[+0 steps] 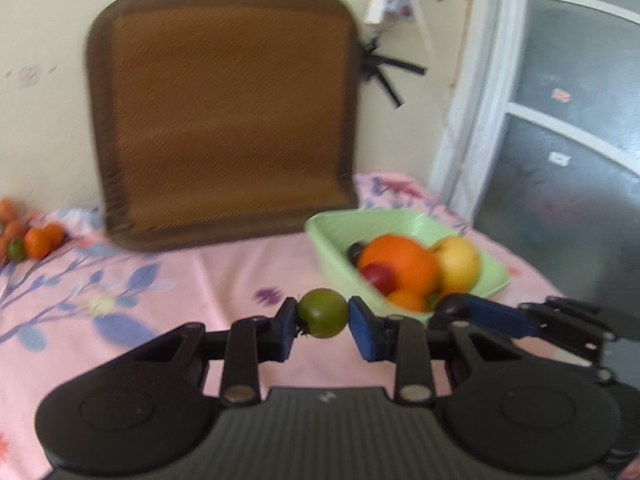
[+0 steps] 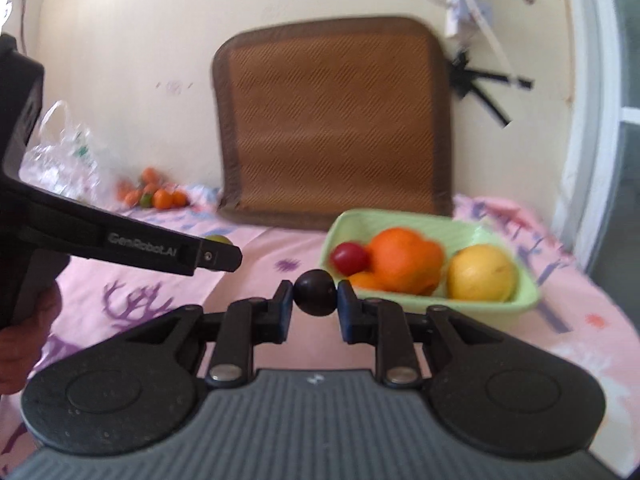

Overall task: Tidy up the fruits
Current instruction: 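Carry the lime and plum into the basket and open both grippers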

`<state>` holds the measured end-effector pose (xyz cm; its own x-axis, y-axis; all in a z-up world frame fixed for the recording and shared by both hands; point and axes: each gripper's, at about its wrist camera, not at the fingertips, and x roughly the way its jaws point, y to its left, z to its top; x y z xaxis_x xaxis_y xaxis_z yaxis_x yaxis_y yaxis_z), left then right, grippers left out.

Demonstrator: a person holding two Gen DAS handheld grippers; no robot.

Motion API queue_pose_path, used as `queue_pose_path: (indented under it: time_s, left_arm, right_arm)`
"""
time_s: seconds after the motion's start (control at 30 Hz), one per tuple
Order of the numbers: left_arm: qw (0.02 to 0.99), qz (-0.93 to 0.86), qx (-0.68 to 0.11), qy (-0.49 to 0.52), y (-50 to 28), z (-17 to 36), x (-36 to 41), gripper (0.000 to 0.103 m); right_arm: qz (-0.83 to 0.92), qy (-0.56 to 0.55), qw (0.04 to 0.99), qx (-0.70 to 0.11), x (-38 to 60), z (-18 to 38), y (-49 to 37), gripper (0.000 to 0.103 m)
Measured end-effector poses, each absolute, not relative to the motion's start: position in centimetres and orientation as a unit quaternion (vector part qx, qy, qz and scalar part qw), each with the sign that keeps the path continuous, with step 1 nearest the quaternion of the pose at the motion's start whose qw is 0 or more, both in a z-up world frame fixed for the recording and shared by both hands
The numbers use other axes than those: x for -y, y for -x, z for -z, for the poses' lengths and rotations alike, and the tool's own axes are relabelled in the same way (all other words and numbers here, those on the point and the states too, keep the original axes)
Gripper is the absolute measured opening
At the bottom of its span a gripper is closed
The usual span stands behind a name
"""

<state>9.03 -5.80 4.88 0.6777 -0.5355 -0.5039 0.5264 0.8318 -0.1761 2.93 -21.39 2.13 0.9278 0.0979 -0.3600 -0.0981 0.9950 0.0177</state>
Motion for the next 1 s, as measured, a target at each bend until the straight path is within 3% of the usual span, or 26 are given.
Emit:
queue_pose_path:
  time_s: [0.5, 1.0]
  left_arm:
    - [0.905, 0.303, -0.295, -0.039, -10.9, -4.1, 15.2, 0.029]
    - [0.918, 0.260, -0.300, 0.003, -8.3, -6.5, 12.6, 0.032]
  right_arm:
    - [0.005, -0.030, 0.982, -0.184, 28.2, -0.4, -6.0, 0.029]
    - [0.011, -0.111, 0.979, -0.172, 29.1, -1.3, -1.1, 0.031]
